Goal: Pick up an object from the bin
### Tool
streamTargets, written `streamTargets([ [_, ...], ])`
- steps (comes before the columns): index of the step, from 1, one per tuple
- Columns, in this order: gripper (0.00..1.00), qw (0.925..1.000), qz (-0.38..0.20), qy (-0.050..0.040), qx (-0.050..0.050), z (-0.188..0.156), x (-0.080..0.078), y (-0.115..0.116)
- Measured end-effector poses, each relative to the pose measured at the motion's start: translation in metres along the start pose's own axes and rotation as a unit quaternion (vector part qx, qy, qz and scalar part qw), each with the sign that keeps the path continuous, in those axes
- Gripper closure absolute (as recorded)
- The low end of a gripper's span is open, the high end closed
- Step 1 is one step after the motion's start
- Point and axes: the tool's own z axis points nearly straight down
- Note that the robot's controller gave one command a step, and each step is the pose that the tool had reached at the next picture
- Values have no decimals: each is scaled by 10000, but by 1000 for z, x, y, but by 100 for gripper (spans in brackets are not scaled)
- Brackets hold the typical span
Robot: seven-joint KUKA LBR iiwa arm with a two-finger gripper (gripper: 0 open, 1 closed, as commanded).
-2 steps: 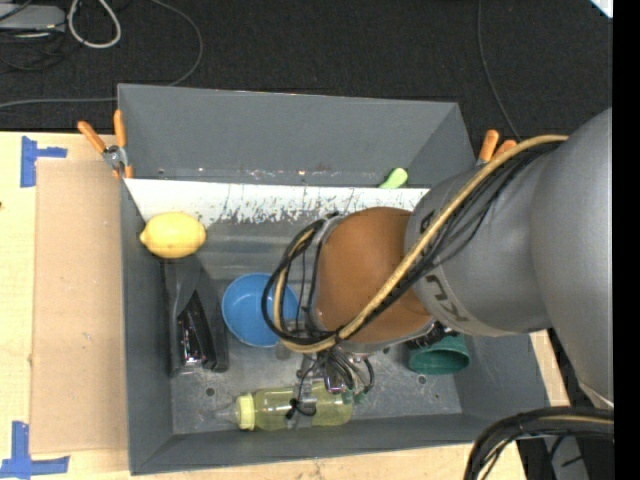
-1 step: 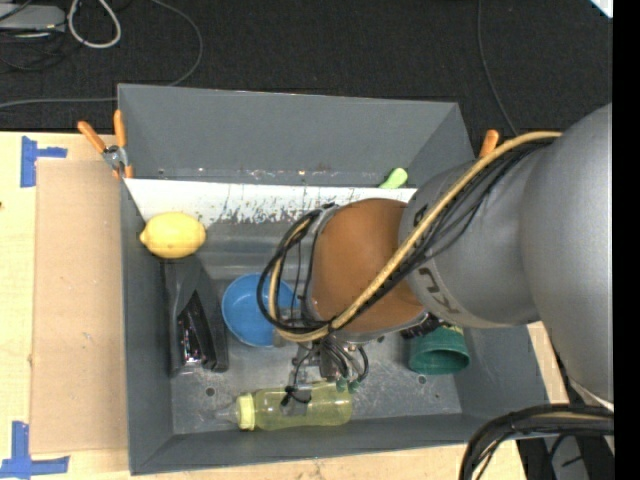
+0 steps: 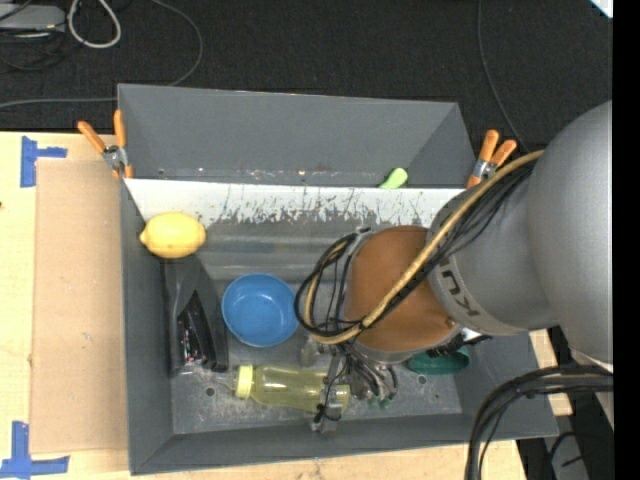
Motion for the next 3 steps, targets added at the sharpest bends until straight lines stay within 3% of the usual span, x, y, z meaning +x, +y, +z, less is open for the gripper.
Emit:
streamTargets([
  [1,0,9996,-220,-164,-47,11,7,39],
  [2,0,9998,-144,-150,-46,11,5,33],
  [3,0,9921,-1238,-217,-38,11,1,20],
])
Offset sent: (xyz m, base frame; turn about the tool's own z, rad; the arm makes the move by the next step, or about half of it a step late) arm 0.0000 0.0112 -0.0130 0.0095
